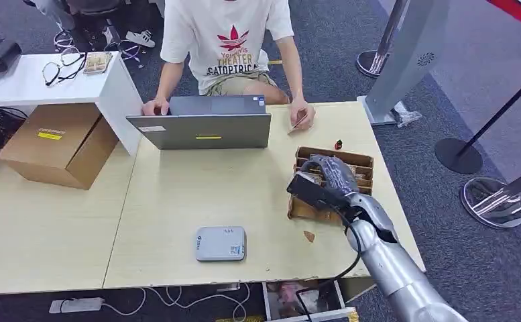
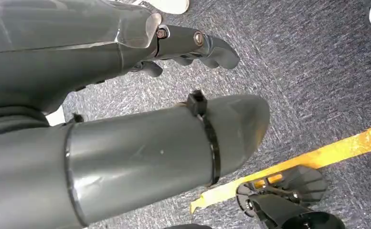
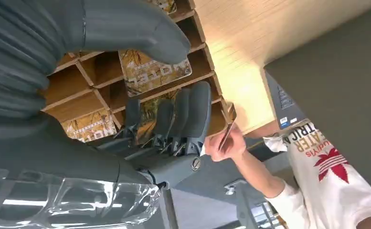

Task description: Pass the card to the sensor for recognition and then transmit it.

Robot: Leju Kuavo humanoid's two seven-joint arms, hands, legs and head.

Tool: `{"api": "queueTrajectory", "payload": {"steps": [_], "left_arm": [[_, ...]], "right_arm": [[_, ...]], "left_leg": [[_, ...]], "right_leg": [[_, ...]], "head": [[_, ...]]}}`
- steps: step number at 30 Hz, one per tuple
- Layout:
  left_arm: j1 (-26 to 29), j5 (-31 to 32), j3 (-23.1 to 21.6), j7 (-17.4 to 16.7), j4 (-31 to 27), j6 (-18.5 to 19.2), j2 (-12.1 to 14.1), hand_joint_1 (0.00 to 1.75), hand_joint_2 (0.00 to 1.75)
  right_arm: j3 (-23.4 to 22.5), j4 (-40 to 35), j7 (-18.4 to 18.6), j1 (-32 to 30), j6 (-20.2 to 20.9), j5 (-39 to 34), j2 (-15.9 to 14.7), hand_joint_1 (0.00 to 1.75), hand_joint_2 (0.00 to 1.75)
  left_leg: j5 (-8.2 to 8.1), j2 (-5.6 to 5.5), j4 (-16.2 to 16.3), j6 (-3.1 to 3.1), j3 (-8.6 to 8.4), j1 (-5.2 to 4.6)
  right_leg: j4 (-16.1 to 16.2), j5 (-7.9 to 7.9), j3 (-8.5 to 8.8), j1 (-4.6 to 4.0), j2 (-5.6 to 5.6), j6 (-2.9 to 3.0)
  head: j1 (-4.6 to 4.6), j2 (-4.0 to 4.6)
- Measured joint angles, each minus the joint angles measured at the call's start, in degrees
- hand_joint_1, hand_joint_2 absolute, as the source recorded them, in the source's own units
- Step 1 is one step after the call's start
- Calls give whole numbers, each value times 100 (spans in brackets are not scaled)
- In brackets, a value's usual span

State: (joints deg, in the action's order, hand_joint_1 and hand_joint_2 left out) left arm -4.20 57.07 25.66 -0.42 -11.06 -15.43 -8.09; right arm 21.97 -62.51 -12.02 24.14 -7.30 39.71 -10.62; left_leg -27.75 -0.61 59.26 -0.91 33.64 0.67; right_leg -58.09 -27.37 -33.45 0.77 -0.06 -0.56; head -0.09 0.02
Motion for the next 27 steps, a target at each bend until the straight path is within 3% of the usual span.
{"api": "queueTrajectory", "payload": {"steps": [9,20,27], "left_arm": [[-3,2,0,0,0,44,7,0,0],[-7,28,-42,-13,0,55,11,0,0],[-6,28,-77,-13,0,46,17,0,0]], "right_arm": [[4,181,-17,-67,-109,-22,-140,80,175],[0,280,-94,-57,-243,-131,-280,86,175],[-50,170,-83,-59,-276,-133,-348,77,175]], "left_leg": [[0,1,0,0,-1,0],[1,0,0,2,-1,-1],[1,1,1,2,-1,-1]], "right_leg": [[0,0,0,0,2,0],[0,0,1,1,-1,0],[0,1,1,1,2,0]], "head": [[2,0],[2,0],[2,0]]}}
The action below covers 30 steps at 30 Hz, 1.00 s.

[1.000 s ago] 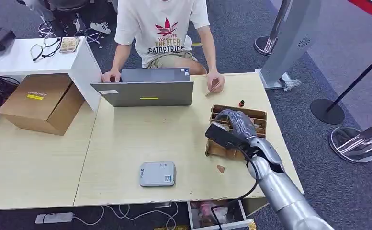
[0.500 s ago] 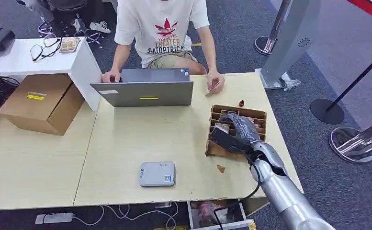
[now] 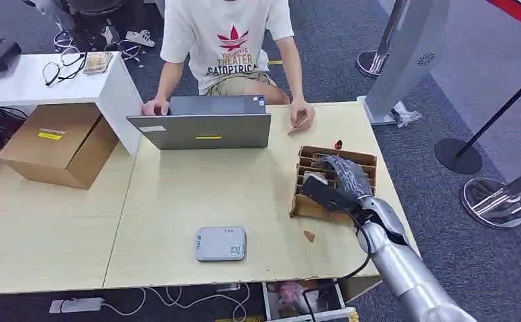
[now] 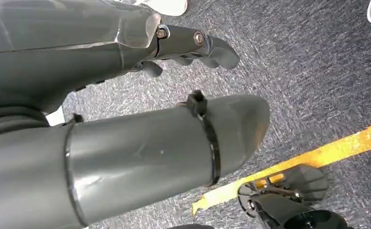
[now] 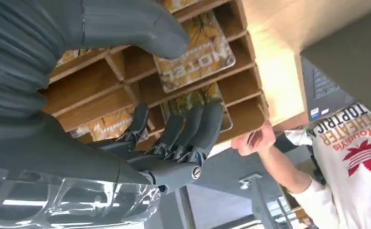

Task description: Pass the card to the sensor for recognition and then transmit it.

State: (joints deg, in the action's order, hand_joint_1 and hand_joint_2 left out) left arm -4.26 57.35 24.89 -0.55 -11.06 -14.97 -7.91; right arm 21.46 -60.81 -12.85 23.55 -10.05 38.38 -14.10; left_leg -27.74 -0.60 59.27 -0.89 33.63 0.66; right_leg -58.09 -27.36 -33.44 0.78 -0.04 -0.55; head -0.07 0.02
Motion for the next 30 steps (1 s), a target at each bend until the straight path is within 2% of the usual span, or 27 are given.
{"api": "queueTrajectory", "payload": {"steps": [8,18,19,30], "left_arm": [[0,-11,-7,2,0,2,9,0,0],[-2,-26,-11,9,0,2,9,0,0],[-4,-20,-17,9,0,2,9,0,0],[-27,-11,-61,-9,0,18,11,0,0]], "right_arm": [[-37,-142,61,-4,9,96,-50,72,175],[-41,-308,221,-40,114,265,-166,77,175],[-41,-349,264,-65,109,319,-194,72,175],[-7,-859,625,-269,57,1027,-407,75,175]], "left_leg": [[0,0,0,0,-1,1],[0,0,0,0,-1,0],[0,0,0,0,-1,0],[0,0,0,0,-1,1]], "right_leg": [[0,0,-1,-1,0,0],[0,0,-1,0,0,0],[1,0,0,0,-2,0],[0,0,-1,-1,0,0]], "head": [[0,0],[0,0],[0,0],[0,0]]}}
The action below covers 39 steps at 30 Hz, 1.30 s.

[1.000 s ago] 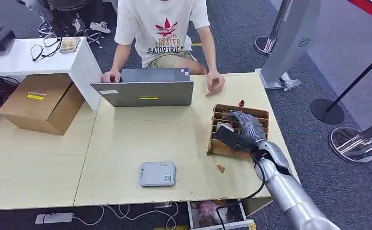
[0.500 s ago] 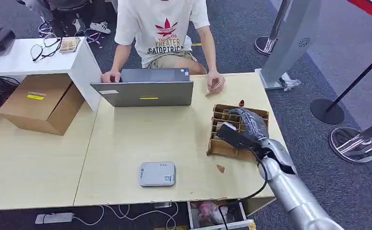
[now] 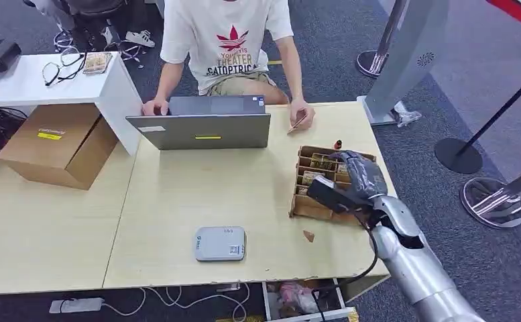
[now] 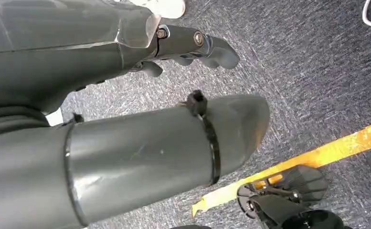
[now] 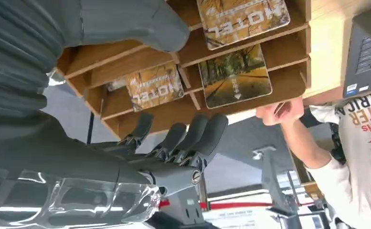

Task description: Pass the card to the sensor for recognition and then transmit it.

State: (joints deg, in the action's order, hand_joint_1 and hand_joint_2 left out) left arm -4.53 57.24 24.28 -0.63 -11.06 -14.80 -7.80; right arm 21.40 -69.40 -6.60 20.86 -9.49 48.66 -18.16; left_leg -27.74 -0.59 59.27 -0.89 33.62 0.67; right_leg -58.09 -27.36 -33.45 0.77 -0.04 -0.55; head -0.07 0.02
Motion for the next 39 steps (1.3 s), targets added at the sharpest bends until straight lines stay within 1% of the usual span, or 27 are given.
{"api": "queueTrajectory", "payload": {"steps": [4,5,7,9,13,14,19,21,22,23,26,32,39], "left_arm": [[0,-22,0,0,0,-2,-2,0,0],[0,-31,0,0,0,-2,0,0,0],[0,-48,0,0,0,-4,2,0,0],[0,-59,0,0,0,-9,4,0,0],[1,-74,0,6,0,-13,7,0,0],[1,-74,2,11,0,-13,4,0,0],[0,-63,0,9,0,-13,4,0,0],[1,-55,0,9,0,-13,4,0,0],[0,-52,0,9,0,-13,4,0,0],[-1,-50,0,9,0,-11,4,0,0],[-3,-48,0,2,0,-9,4,0,0],[-9,-48,0,-7,0,-9,4,0,0],[-9,-48,0,-7,0,-9,4,0,0]], "right_arm": [[61,-100,18,0,7,59,-20,75,175],[74,-125,35,-3,13,74,-22,79,175],[96,-177,57,-3,53,105,-24,79,175],[135,-223,61,1,109,111,-26,86,175],[260,-282,68,19,151,122,-26,84,175],[282,-284,68,25,153,122,-26,80,175],[396,-306,79,76,238,105,-26,80,175],[431,-306,79,105,256,89,-24,75,175],[457,-306,79,121,278,65,-24,75,175],[489,-297,79,147,315,39,-15,84,175],[540,-260,79,199,330,-2,18,79,175],[625,-83,79,349,372,-44,101,80,175],[656,-28,79,387,391,-50,122,82,175]], "left_leg": [[0,0,0,0,0,0],[0,0,0,0,1,0],[0,0,0,0,1,0],[0,0,0,0,1,0],[0,-1,0,0,2,0],[0,-1,0,0,2,0],[0,-1,0,0,2,0],[0,-1,0,0,3,0],[0,-1,0,0,3,0],[0,-1,0,0,3,0],[0,-1,0,0,2,0],[0,-1,0,0,2,0],[0,-1,0,0,2,0]], "right_leg": [[0,0,0,0,0,0],[0,0,0,0,-1,0],[0,0,1,0,0,0],[0,0,1,0,0,0],[0,0,1,0,-1,0],[0,0,1,0,-2,0],[0,0,1,0,-2,0],[-1,0,1,0,-2,0],[-1,0,2,0,-2,0],[-1,0,2,0,-2,0],[-1,0,2,0,-2,0],[-1,0,1,0,-2,0],[-1,0,1,0,-2,0]], "head": [[0,0],[-2,0],[0,0],[0,0],[0,0],[0,0],[0,0],[0,0],[0,0],[-2,0],[0,0],[0,0],[0,0]]}}
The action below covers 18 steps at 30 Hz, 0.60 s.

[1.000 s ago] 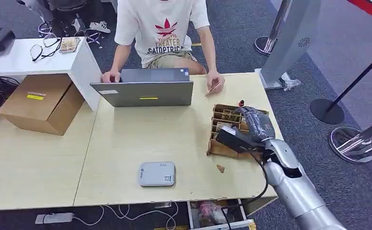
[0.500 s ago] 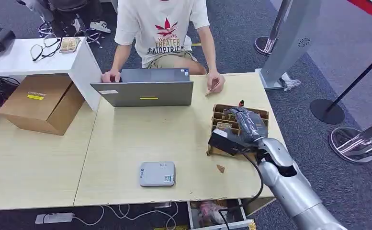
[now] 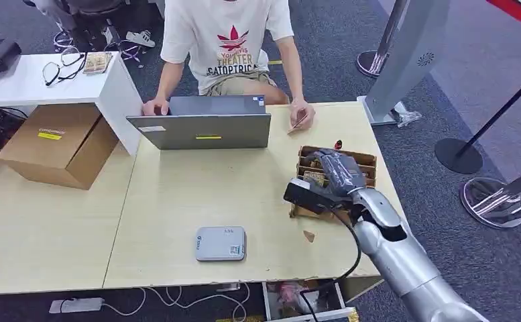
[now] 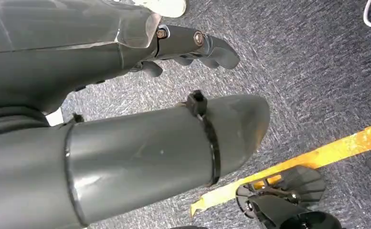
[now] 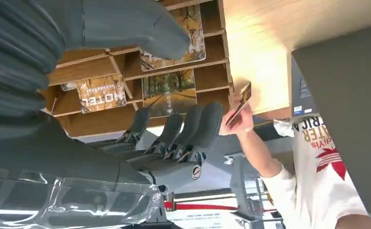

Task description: Pass the card to the sensor for recognition and then transmit it.

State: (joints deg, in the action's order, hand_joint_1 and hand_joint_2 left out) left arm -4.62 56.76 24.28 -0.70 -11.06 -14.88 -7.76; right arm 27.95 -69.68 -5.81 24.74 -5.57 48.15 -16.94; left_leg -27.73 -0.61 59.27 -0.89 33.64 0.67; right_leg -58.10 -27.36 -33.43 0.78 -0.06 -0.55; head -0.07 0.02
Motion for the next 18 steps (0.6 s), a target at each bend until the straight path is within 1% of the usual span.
{"api": "queueTrajectory", "payload": {"steps": [1,5,9,13,15,18], "left_arm": [[0,0,0,0,0,0,0,0,0],[1,-4,0,0,0,0,0,0,0],[0,-9,0,0,0,0,0,0,0],[2,-9,0,0,0,0,0,0,0],[2,-9,0,0,0,-2,2,0,0],[2,-11,0,0,0,-4,2,0,0]], "right_arm": [[26,68,0,35,17,0,20,75,175],[83,326,0,170,13,39,59,77,175],[125,531,0,274,7,50,72,73,175],[155,656,0,333,9,50,72,70,175],[168,697,0,344,9,50,72,75,175],[173,750,0,358,11,52,70,72,175]], "left_leg": [[0,0,0,0,0,0],[0,0,0,0,0,0],[0,0,0,0,0,0],[0,0,0,0,0,0],[0,0,0,0,0,0],[0,0,0,0,0,0]], "right_leg": [[0,0,0,0,0,0],[0,0,0,0,0,0],[0,0,0,0,0,0],[0,0,0,0,0,0],[0,0,0,0,0,0],[0,0,0,0,0,0]], "head": [[0,0],[-2,0],[0,0],[0,0],[0,0],[0,0]]}}
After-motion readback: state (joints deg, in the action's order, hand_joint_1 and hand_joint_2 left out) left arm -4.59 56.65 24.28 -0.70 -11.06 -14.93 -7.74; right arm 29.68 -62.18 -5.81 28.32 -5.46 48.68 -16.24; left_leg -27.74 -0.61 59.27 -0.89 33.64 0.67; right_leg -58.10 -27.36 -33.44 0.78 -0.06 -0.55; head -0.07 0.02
